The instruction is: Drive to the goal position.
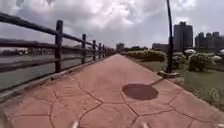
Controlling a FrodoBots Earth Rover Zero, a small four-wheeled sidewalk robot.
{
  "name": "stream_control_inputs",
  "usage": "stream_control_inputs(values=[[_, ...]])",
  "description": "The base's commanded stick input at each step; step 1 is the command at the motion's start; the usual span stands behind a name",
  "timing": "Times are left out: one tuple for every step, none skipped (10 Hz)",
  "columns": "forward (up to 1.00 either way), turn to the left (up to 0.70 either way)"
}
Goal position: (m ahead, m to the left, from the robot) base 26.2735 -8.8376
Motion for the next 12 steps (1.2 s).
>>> stream_control_inputs(values=[[0.70, -0.03], [0.70, -0.03], [0.70, -0.02], [0.70, 0.00], [0.70, 0.00], [0.70, 0.00], [0.70, 0.00], [0.70, -0.04], [0.70, -0.29], [0.70, -0.35], [0.70, -0.32], [0.70, 0.00]])
